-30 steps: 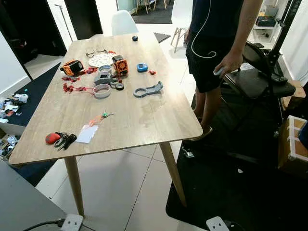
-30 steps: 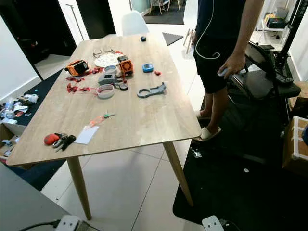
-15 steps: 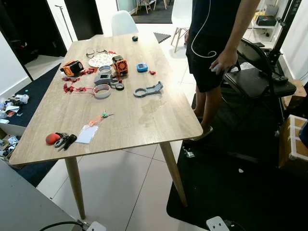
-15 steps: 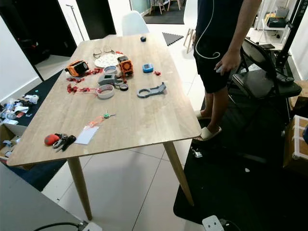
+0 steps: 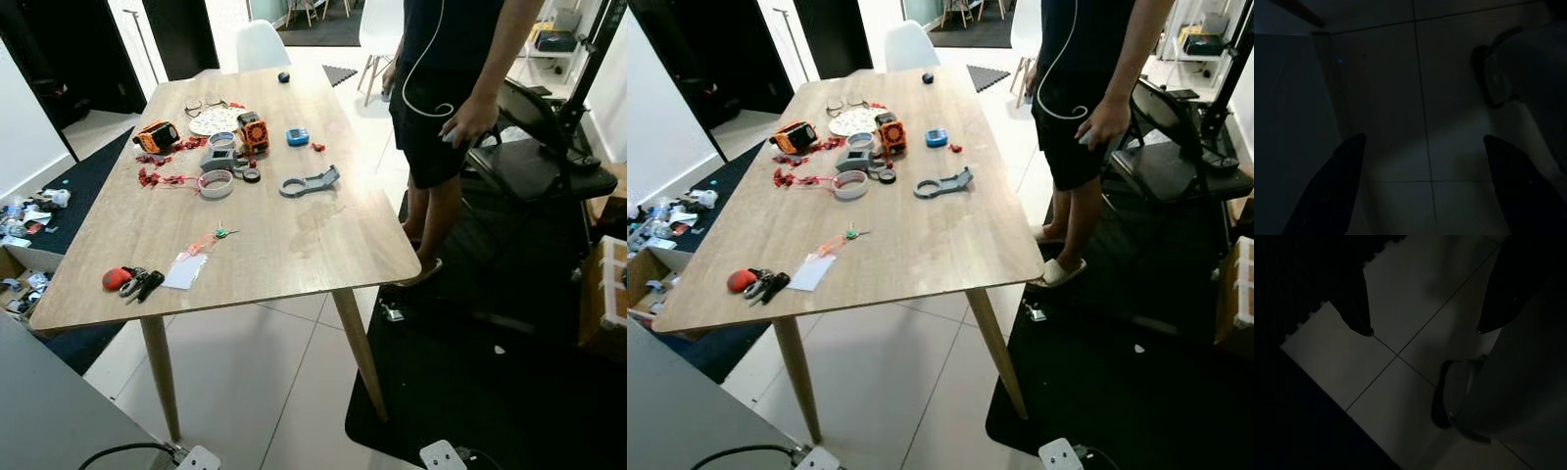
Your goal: Hang keys on a hook
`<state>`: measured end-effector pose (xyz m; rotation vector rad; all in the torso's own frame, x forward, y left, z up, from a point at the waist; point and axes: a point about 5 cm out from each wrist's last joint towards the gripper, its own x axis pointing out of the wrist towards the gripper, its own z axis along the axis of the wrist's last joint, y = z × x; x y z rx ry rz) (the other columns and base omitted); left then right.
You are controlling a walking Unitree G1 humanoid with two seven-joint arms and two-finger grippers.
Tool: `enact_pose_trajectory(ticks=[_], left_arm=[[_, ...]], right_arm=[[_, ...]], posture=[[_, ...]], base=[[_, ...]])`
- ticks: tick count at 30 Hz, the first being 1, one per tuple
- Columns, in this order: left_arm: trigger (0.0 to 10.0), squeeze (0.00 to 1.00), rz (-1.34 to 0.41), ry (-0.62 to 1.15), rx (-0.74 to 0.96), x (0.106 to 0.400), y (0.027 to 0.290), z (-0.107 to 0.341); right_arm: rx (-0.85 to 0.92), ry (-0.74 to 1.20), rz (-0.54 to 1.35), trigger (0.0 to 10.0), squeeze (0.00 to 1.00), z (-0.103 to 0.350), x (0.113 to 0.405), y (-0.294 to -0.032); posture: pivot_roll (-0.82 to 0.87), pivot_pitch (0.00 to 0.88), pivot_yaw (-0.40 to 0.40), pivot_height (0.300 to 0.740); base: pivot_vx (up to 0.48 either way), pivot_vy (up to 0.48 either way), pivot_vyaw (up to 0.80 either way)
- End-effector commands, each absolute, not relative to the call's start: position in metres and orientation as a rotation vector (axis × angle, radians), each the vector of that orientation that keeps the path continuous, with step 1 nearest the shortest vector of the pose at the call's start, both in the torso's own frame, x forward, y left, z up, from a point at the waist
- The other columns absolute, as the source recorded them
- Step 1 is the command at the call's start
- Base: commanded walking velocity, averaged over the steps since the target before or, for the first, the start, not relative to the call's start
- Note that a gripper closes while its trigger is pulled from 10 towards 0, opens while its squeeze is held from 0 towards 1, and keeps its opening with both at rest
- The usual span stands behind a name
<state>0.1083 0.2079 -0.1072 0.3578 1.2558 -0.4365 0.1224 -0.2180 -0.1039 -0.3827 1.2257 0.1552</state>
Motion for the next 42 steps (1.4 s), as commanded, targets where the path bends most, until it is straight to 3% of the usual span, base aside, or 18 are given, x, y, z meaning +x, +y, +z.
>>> enact_pose_trajectory(ticks=[1, 11, 12, 15, 19, 25, 27, 28, 30, 33, 38, 40, 42], left_arm=[[10.0, 0.00, -0.436, 1.269, 0.386, 0.106, 0.216, -0.106], [10.0, 0.00, -0.388, 1.251, 0.360, 0.111, 0.210, -0.107], [10.0, 0.00, -0.364, 1.239, 0.327, 0.112, 0.201, -0.108], [10.0, 0.00, -0.347, 1.236, 0.302, 0.111, 0.195, -0.109], [10.0, 0.00, -0.323, 1.239, 0.254, 0.103, 0.188, -0.113], [10.0, 0.00, -0.124, 1.132, 0.104, 0.117, 0.192, -0.108], [10.0, 0.00, 0.056, 0.920, -0.074, 0.150, 0.211, -0.091], [10.0, 0.00, 0.056, 0.920, -0.074, 0.150, 0.211, -0.091], [10.0, 0.00, 0.146, 0.718, -0.199, 0.179, 0.232, -0.070], [10.0, 0.00, 0.140, 0.536, -0.283, 0.202, 0.253, -0.047], [10.0, 0.00, 0.128, 0.374, -0.340, 0.216, 0.274, -0.024], [10.0, 0.00, 0.148, 0.254, -0.385, 0.221, 0.294, -0.008], [10.0, 0.00, 0.111, 0.235, -0.306, 0.221, 0.308, 0.003]], right_arm=[[-0.330, 1.216, 0.234, 10.0, 0.00, -0.109, 0.122, -0.188], [-0.367, 1.252, 0.241, 10.0, 0.00, -0.112, 0.111, -0.191], [-0.397, 1.254, 0.240, 10.0, 0.00, -0.110, 0.113, -0.202], [-0.421, 1.252, 0.240, 10.0, 0.00, -0.108, 0.115, -0.209], [-0.478, 1.226, 0.224, 10.0, 0.00, -0.099, 0.130, -0.230], [-0.508, 1.206, 0.220, 10.0, 0.00, -0.093, 0.141, -0.240], [-0.508, 1.202, 0.221, 10.0, 0.00, -0.092, 0.143, -0.239], [-0.508, 1.202, 0.221, 10.0, 0.00, -0.092, 0.143, -0.239], [-0.504, 1.205, 0.232, 10.0, 0.00, -0.094, 0.141, -0.236], [-0.493, 1.216, 0.252, 10.0, 0.00, -0.097, 0.136, -0.229], [-0.477, 1.222, 0.258, 10.0, 0.00, -0.100, 0.131, -0.224], [-0.461, 1.224, 0.248, 10.0, 0.00, -0.100, 0.130, -0.224], [-0.451, 1.229, 0.241, 10.0, 0.00, -0.101, 0.128, -0.223]], posture=[[0.02, 0.020, 0.161, 0.740], [-0.01, 0.011, 0.108, 0.740], [-0.04, 0.011, 0.054, 0.740], [-0.04, 0.012, 0.047, 0.740], [-0.07, 0.013, -0.021, 0.740], [-0.07, 0.016, -0.039, 0.740], [-0.06, 0.017, -0.039, 0.740], [-0.06, 0.017, -0.039, 0.740], [-0.06, 0.017, -0.039, 0.740], [-0.05, 0.020, -0.025, 0.740], [-0.05, 0.022, -0.004, 0.740], [-0.06, 0.025, 0.006, 0.740], [-0.06, 0.026, 0.006, 0.740]], base=[[0.000, 0.000, 0.00], [0.000, 0.000, 0.00], [0.000, 0.000, 0.00], [0.000, 0.000, 0.00], [0.000, 0.000, 0.00], [0.000, 0.000, 0.00], [0.000, 0.000, 0.00], [0.000, 0.000, 0.00], [0.000, 0.000, 0.00], [0.000, 0.000, 0.00], [0.000, 0.000, 0.00], [0.000, 0.000, 0.00], [0.000, 0.000, 0.00]])
